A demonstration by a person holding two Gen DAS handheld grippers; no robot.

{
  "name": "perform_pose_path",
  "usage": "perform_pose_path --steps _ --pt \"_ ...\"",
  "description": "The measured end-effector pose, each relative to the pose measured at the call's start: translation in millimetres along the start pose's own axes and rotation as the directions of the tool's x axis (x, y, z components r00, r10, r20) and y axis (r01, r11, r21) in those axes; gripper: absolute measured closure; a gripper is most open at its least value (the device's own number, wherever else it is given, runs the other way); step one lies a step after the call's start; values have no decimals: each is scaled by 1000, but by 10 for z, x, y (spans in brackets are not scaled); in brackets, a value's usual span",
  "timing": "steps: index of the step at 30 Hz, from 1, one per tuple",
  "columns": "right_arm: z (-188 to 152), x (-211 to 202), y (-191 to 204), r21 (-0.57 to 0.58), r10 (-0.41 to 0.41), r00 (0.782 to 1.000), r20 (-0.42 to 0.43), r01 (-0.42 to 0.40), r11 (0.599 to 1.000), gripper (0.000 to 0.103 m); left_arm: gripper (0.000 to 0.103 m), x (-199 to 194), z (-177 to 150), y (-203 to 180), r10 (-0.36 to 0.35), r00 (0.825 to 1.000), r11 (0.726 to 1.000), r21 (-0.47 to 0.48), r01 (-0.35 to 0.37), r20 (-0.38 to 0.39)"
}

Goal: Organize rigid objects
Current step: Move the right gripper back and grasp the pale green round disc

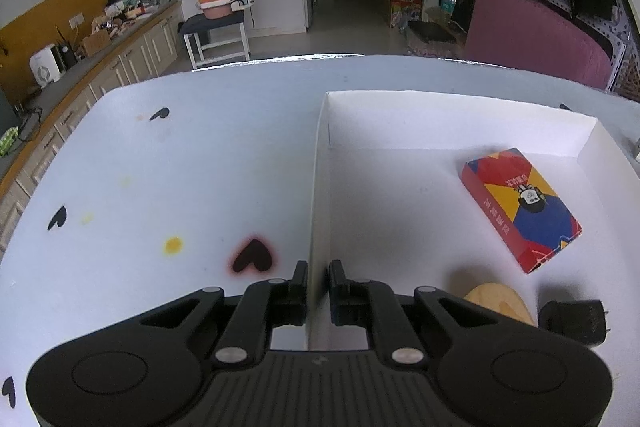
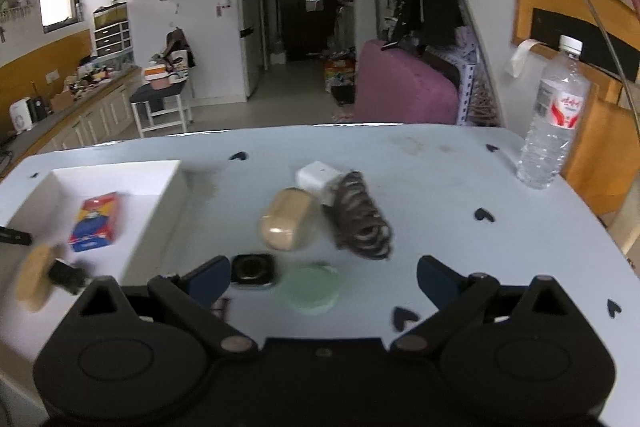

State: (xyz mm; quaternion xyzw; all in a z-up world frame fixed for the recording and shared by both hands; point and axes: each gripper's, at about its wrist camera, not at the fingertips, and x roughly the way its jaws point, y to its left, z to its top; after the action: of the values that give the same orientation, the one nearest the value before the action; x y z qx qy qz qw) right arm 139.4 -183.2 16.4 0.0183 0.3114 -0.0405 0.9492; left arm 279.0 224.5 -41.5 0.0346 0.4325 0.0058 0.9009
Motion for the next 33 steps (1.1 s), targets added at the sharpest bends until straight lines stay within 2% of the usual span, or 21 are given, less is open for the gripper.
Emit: perform_pose_path --steps 3,11,17,28,31,33 --pt "-46 128 -66 -16 -3 1000 -7 3 1000 6 93 -4 20 21 -7 1000 1000 -9 7 -16" --pt "-125 364 -126 -44 66 998 -26 -67 997 12 92 -120 -77 -39 28 998 999 19 -27 -54" --pt "-188 572 -107 -75 97 994 -43 -100 992 15 91 -255 -259 -61 51 997 999 3 -51 -50" --pt "-244 861 -107 -85 102 990 -92 -110 990 21 91 -469 -507 -99 61 998 998 -2 -61 -35" --pt "-236 907 -67 -104 103 989 -105 -113 988 29 91 -467 -520 -98 62 998 998 -13 -62 -23" --pt "-233 931 -45 -110 106 988 -109 -118 987 42 91 -459 -515 -115 66 998 998 -12 -66 -18"
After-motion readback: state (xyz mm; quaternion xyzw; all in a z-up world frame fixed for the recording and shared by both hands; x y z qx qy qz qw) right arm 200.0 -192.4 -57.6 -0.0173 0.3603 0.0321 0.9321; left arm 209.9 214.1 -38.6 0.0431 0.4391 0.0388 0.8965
